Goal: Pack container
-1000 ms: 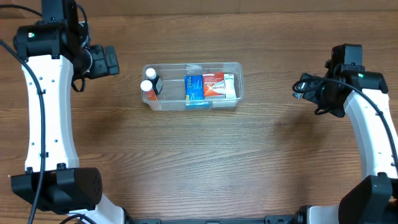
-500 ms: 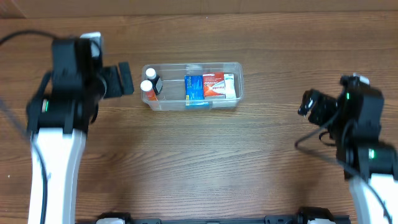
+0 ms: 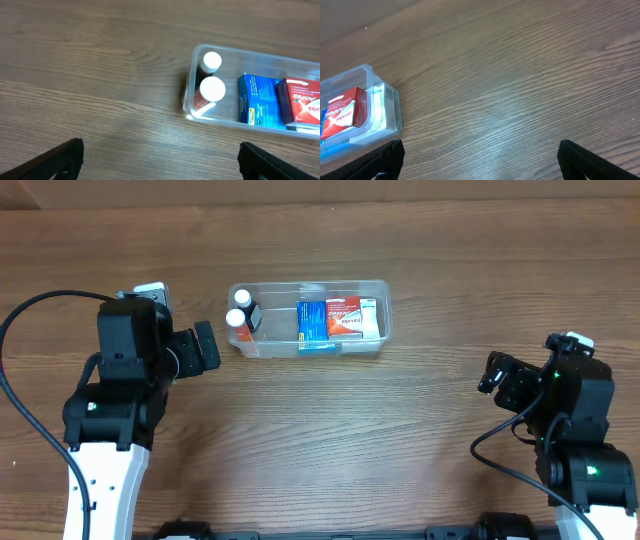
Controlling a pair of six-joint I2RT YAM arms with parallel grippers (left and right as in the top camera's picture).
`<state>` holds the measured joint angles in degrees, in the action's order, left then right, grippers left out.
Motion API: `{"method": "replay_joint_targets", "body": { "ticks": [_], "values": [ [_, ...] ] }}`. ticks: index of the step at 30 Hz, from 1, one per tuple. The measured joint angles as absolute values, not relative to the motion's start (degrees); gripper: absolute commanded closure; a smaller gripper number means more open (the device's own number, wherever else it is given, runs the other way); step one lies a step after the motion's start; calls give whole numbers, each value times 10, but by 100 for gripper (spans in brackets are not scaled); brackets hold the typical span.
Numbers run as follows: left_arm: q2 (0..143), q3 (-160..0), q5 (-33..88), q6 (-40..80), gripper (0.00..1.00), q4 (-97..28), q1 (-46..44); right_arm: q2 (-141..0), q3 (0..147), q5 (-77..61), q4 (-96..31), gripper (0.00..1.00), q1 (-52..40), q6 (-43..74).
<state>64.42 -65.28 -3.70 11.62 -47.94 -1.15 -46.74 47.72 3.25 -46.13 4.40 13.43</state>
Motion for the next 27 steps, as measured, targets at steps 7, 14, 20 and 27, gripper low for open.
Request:
{"method": "replay_joint_targets", "body": {
  "ticks": [7, 14, 20, 27],
  "values": [
    [679, -653, -37, 117, 0, -480, -11, -501, 475, 32, -461, 0, 44, 135],
    [724, -653, -37, 117, 0, -480, -11, -563, 475, 34, -476, 0, 44, 134],
    [759, -653, -37, 117, 0, -480, -11, -601, 472, 23, -403, 0, 44, 121],
    [797, -653, -37, 117, 0, -480, -11, -574, 471, -15, -304, 0, 44, 21]
  ]
}}
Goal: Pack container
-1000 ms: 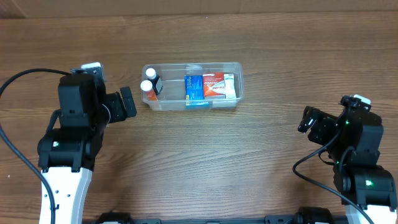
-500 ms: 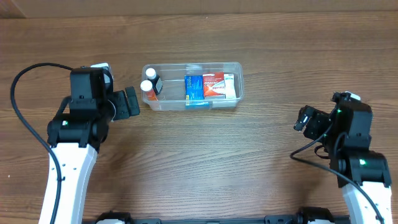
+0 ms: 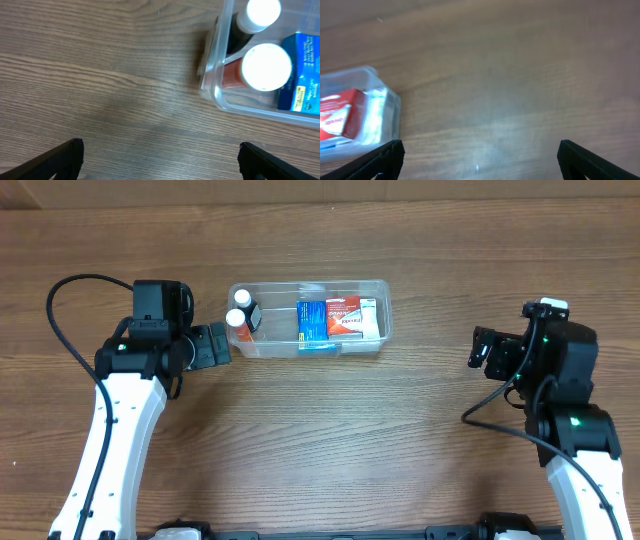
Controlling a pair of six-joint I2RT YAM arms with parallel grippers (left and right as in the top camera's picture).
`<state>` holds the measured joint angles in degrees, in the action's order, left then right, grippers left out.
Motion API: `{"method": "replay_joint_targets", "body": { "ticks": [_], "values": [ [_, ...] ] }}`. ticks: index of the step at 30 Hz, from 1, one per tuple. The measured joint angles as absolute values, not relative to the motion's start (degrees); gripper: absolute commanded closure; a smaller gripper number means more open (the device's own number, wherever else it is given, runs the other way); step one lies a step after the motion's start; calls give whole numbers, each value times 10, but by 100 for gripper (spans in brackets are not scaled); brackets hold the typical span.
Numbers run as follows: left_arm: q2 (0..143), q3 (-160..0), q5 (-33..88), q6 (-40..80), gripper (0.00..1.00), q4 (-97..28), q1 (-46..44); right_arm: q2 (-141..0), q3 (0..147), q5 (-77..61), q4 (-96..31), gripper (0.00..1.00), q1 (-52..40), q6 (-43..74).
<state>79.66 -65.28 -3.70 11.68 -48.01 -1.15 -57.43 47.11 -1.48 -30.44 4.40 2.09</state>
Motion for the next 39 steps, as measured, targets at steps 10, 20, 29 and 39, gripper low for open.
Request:
{"method": "replay_joint_targets", "body": {
  "ticks": [10, 20, 29, 39],
  "values": [
    [828, -653, -37, 117, 0, -480, -11, -373, 380, -39, -211, 0, 44, -117],
    [830, -652, -37, 117, 0, -480, -11, -181, 153, -43, -96, 0, 32, -142],
    [830, -652, -37, 117, 0, -480, -11, -66, 88, -41, -70, 0, 2, -158],
    [830, -652, -37, 117, 0, -480, -11, -7, 54, -12, -56, 0, -29, -168]
  ]
}}
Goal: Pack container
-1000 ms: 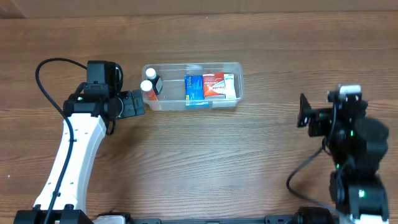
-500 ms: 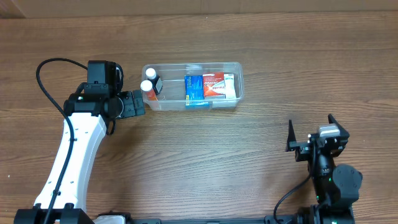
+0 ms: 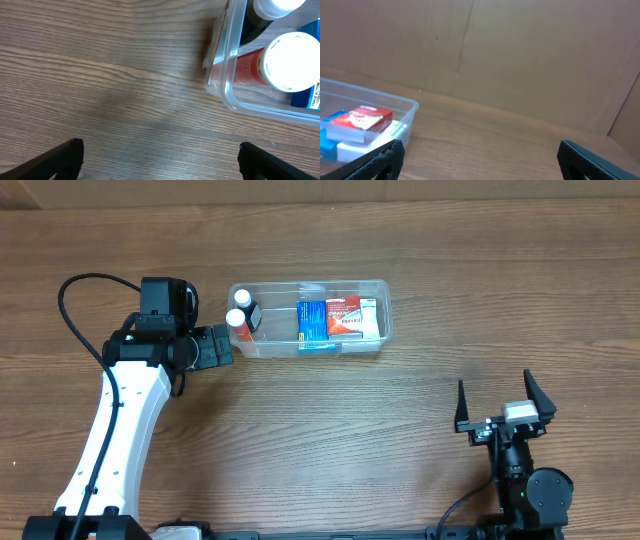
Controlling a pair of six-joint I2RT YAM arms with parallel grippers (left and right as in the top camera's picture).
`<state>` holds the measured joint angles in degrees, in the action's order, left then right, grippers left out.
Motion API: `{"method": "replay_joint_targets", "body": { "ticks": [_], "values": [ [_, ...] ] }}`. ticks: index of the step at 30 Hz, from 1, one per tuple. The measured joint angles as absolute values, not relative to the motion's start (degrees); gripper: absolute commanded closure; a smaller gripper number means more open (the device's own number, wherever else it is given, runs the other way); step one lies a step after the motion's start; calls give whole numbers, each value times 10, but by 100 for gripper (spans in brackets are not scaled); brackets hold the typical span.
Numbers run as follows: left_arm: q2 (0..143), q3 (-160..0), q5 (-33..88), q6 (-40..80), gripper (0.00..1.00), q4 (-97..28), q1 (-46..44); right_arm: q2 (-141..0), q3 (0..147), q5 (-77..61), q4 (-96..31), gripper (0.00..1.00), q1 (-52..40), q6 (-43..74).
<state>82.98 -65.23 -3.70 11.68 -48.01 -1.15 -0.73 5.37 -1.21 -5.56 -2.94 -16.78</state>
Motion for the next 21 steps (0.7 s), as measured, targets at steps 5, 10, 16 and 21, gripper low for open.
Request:
{"method": "replay_joint_targets", "body": {
  "ticks": [5, 10, 16, 21],
  "values": [
    [830, -652, -37, 117, 0, -480, -11, -7, 25, -13, -73, 0, -30, -164],
    [830, -652, -37, 117, 0, -480, -11, -7, 18, -13, -75, 0, -30, -161],
    [830, -652, -37, 117, 0, -480, -11, -7, 18, -13, -75, 0, -30, -160],
    [830, -652, -37, 117, 0, -480, -11, -7, 18, -13, -75, 0, -30, -160]
  ]
}}
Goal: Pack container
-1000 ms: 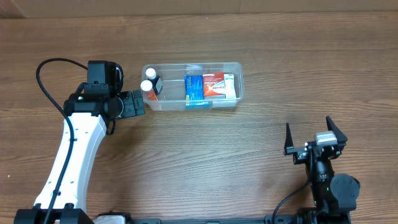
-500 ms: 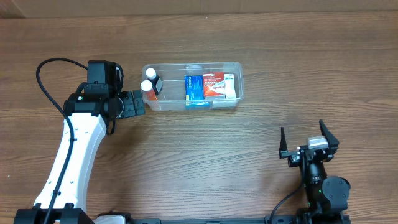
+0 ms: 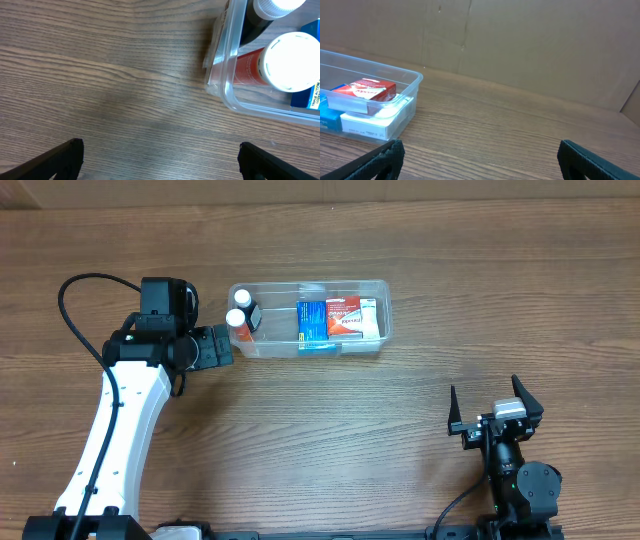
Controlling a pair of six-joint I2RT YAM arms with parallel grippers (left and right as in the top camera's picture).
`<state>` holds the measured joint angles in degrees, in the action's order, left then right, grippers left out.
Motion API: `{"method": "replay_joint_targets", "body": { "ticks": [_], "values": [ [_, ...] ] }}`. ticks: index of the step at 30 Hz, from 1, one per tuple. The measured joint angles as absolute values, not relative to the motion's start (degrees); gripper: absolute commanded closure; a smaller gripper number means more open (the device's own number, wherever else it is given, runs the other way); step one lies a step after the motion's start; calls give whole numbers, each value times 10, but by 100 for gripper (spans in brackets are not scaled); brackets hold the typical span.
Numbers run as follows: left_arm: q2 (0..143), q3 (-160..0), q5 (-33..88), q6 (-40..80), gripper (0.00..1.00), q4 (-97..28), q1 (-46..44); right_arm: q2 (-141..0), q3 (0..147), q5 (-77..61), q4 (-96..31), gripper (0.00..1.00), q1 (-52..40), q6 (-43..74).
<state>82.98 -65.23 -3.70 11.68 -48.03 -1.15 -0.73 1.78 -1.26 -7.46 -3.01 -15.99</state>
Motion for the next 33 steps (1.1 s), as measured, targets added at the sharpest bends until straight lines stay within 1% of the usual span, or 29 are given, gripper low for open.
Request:
{"method": "replay_joint_targets", "body": {
  "ticks": [28, 33],
  "values": [
    [830, -652, -37, 117, 0, -480, -11, -7, 18, -13, -75, 0, -30, -156],
    [830, -652, -59, 114, 0, -476, -11, -7, 18, -13, -75, 0, -30, -156]
  ]
}}
